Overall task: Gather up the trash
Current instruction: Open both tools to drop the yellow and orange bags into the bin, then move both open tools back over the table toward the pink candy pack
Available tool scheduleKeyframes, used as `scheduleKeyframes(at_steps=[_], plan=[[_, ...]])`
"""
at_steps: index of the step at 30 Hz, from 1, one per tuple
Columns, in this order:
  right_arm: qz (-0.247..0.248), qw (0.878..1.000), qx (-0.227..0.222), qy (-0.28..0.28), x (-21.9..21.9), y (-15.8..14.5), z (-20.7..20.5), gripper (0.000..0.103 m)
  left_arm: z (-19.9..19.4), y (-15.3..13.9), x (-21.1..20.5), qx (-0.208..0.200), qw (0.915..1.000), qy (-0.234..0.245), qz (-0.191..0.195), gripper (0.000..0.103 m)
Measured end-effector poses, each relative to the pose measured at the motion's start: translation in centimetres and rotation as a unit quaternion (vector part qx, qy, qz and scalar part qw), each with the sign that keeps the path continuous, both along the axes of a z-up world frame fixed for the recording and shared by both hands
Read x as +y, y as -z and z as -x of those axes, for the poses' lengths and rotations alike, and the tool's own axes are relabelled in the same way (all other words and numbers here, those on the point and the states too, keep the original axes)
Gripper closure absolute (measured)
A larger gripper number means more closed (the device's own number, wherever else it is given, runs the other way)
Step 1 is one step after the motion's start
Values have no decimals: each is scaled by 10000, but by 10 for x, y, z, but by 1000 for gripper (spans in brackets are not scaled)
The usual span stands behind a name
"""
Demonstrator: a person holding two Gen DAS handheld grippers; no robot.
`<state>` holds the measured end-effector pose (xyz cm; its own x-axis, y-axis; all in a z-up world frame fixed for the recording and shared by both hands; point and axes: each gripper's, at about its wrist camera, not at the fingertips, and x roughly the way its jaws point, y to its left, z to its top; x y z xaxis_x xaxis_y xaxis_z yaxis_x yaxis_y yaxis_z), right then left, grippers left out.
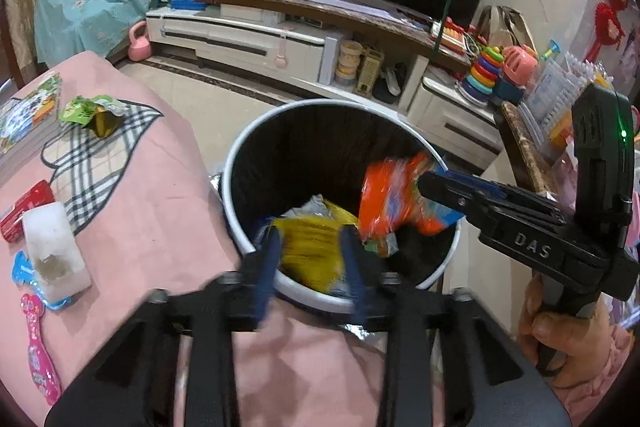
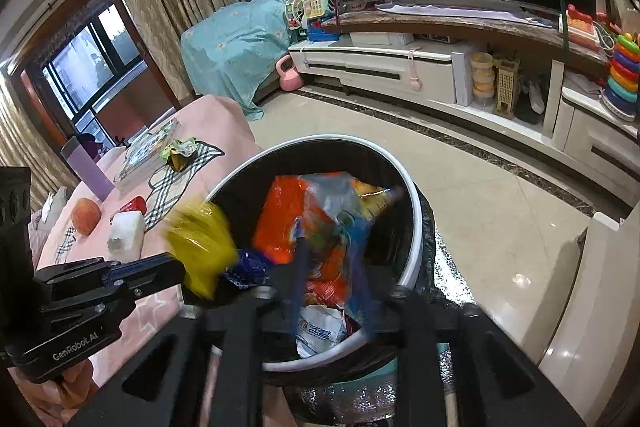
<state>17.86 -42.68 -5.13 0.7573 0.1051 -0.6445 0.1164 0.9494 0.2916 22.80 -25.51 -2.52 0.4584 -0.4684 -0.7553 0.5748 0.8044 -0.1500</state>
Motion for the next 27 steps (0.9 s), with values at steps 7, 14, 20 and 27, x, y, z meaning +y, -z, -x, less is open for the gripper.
scheduleKeyframes(at_steps=[7,14,20,27], plan=[[-134,9998,-140,83,-2,-3,8,55,7,-1,27,-63,9993,-330,148,45],[-345,9988,-313,-132,18,-8,19,13,22,3,66,-111,9969,-760,159,36],[-311,9980,-394,-373,45,-12,24,7,37,11,112,-80,9927,-1183,202,32],[-417,9961,-382,-678,82,-8,23,6,53,14,160,-120,9861,-1643,196,31]])
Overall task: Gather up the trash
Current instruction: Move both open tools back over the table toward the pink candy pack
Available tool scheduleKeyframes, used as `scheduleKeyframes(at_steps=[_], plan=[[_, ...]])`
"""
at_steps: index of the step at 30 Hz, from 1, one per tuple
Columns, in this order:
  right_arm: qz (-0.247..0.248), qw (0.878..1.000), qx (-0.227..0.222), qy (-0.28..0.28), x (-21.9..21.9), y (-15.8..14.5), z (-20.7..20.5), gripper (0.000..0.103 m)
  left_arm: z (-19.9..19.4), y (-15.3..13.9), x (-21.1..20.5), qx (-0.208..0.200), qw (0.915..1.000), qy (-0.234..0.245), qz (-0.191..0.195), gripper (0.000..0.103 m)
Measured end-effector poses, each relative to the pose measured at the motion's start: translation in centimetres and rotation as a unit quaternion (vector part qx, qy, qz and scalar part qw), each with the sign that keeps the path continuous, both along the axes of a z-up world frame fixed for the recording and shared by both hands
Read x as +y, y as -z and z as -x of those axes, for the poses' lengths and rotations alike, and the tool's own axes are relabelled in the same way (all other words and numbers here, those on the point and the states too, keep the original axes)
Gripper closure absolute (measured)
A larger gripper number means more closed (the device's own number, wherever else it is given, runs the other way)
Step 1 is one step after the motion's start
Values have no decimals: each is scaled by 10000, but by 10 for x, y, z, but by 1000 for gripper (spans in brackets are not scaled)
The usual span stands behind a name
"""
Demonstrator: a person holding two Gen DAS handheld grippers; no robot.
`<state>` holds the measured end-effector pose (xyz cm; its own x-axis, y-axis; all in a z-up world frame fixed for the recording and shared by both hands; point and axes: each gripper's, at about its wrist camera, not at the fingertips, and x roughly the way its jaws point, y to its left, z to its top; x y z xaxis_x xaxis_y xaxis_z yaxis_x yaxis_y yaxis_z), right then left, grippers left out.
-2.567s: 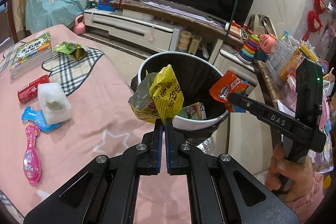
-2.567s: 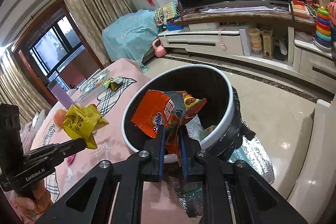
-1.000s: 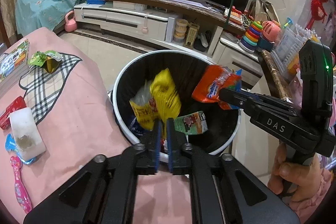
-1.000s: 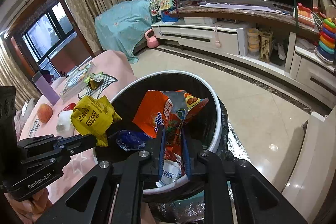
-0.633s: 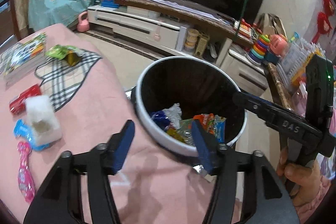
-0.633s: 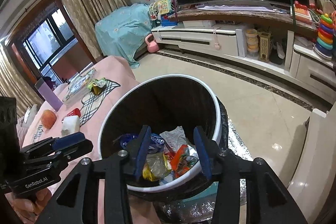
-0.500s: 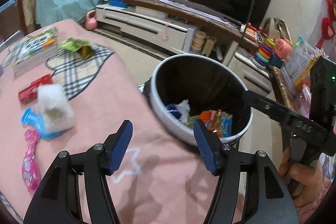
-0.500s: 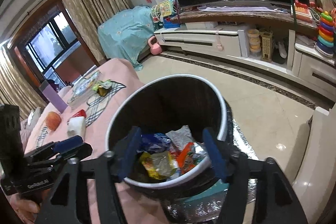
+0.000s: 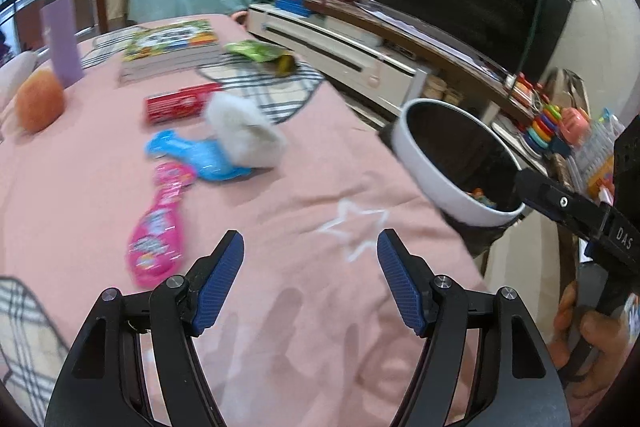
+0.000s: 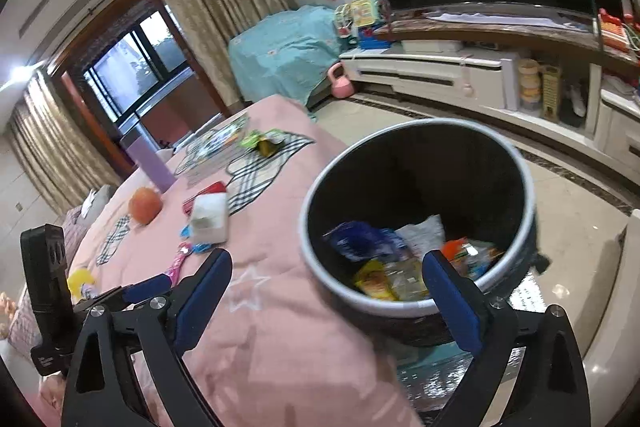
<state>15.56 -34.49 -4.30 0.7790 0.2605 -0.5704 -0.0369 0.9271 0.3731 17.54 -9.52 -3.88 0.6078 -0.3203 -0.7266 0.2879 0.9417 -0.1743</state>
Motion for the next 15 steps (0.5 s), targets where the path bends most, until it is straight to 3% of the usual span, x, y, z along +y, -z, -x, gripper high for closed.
scheduleKeyframes(at_steps=[15], plan=[[31,9979,147,-633,76,13,-2,6,18,12,77,92,9973,-725,52,28]])
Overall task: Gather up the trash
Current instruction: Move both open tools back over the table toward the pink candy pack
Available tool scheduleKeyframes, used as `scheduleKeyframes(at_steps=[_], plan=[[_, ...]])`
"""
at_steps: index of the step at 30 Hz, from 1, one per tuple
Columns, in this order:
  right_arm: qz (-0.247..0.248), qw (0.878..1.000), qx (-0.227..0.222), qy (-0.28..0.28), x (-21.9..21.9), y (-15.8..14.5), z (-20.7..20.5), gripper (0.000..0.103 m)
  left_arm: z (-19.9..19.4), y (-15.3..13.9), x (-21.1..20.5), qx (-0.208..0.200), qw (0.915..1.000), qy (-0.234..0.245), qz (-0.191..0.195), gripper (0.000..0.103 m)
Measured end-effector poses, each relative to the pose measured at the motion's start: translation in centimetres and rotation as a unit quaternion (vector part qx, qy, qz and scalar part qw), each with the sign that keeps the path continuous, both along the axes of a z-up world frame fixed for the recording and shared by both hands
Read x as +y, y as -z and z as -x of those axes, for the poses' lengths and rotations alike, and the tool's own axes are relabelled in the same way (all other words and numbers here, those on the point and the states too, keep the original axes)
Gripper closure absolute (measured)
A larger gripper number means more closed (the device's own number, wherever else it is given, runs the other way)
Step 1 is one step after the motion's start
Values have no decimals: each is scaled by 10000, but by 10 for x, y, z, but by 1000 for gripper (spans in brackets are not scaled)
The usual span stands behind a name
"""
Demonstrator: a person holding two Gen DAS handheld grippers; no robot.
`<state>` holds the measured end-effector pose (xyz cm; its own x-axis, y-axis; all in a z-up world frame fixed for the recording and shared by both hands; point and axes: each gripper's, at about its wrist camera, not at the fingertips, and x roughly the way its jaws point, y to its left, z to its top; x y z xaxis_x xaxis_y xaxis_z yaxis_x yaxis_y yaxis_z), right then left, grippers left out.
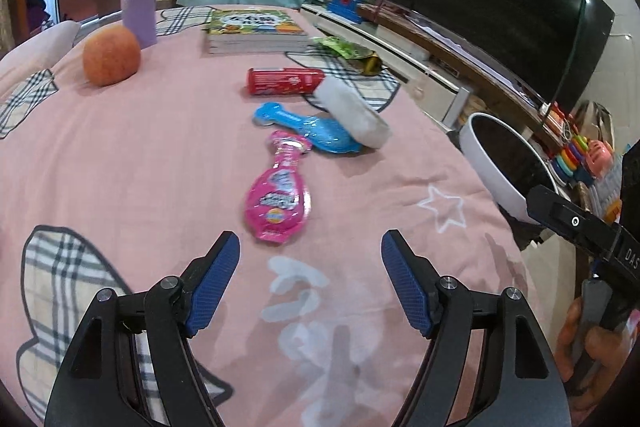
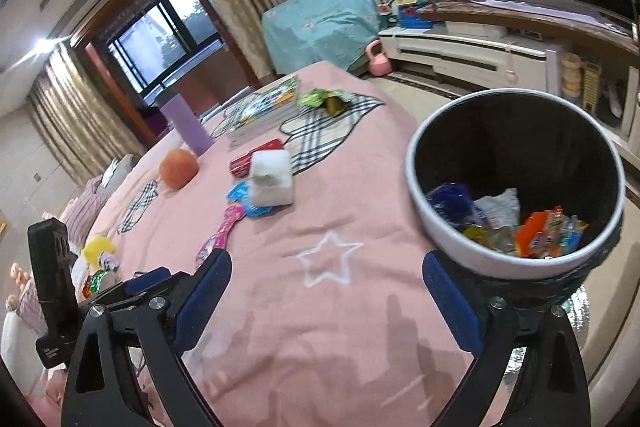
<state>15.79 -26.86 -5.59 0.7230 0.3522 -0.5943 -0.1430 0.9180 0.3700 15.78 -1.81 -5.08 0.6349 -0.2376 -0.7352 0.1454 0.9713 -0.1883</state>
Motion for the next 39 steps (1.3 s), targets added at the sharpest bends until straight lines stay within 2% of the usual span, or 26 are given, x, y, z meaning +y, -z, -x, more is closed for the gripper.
scheduleKeyframes(at_steps=[19,27,39], plan=[[-118,9990,274,-333,41,25,-36,6,-17,14,21,250,9995,-173,-32,28],[-367,9978,375,-396,42,27,-60,6,-33,20,22,342,9993,-131,-102,28],[-351,9969,443,-546,52,31,-108,7,-58,30,20,524,9985,-78,-158,28]])
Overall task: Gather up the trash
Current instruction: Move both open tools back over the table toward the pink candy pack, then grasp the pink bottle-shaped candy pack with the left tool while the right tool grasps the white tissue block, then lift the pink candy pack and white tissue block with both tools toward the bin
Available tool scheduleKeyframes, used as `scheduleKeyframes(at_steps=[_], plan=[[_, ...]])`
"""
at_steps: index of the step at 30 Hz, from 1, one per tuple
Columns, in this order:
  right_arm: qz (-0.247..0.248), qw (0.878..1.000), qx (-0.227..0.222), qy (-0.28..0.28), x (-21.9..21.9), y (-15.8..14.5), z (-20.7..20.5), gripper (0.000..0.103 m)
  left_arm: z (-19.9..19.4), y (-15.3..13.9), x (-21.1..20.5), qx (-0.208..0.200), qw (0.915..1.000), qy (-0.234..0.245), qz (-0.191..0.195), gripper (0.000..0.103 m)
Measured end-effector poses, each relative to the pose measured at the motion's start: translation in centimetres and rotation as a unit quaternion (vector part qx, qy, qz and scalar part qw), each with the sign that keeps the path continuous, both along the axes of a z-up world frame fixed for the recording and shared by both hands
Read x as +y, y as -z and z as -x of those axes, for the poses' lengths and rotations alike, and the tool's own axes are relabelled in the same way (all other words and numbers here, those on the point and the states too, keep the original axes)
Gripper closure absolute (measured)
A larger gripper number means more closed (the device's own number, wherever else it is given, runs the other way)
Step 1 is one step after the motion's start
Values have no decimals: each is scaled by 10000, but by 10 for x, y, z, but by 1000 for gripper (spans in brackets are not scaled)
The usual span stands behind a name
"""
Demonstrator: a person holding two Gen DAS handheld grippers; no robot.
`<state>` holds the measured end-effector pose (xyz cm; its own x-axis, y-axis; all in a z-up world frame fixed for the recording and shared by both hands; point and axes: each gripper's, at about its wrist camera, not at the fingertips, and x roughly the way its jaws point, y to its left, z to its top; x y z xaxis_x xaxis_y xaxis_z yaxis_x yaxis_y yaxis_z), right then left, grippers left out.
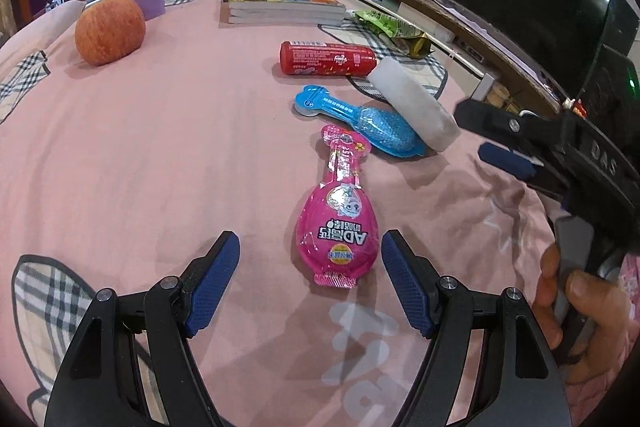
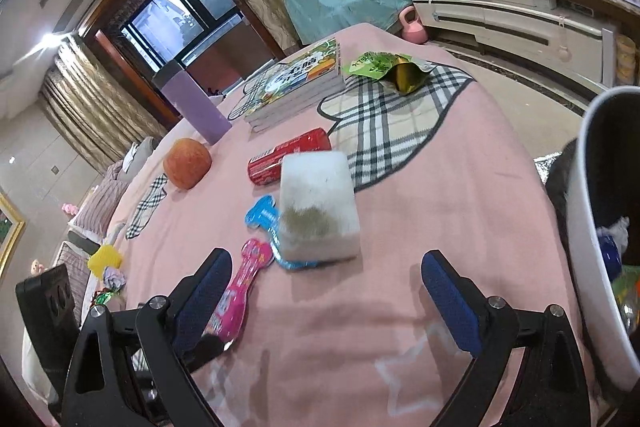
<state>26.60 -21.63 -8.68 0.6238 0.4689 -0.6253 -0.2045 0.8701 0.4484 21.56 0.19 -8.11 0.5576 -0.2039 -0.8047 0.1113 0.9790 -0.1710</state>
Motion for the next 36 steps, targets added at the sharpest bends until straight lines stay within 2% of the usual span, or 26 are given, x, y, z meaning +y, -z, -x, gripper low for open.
scheduleKeyframes(at_steps=[3,10,11,12,14,15,16,22,36], plan=[[0,10000,61,-36,3,4,-13,10,-2,2,-3,-25,10000,24,-67,28],[130,9998,134,-52,11,13,-25,29,-7,4,-14,-109,9996,122,-241,30],[130,9998,137,-69,11,13,-25,38,-7,5,-16,-126,9994,146,-281,34],[124,9997,155,-105,12,13,-26,41,-6,5,-18,-143,9992,173,-328,36],[131,9996,148,-182,13,13,-25,50,-6,5,-22,-180,9988,242,-397,50],[144,9996,127,-223,14,13,-24,54,-5,4,-23,-187,9986,263,-410,53],[192,9995,104,-239,15,11,-22,54,-5,4,-23,-188,9986,282,-409,57],[230,9996,55,-152,10,8,-7,55,1,1,-23,-182,9988,336,-299,57],[258,9993,-168,213,-28,-9,58,55,26,-20,-48,-416,9971,631,-119,57]])
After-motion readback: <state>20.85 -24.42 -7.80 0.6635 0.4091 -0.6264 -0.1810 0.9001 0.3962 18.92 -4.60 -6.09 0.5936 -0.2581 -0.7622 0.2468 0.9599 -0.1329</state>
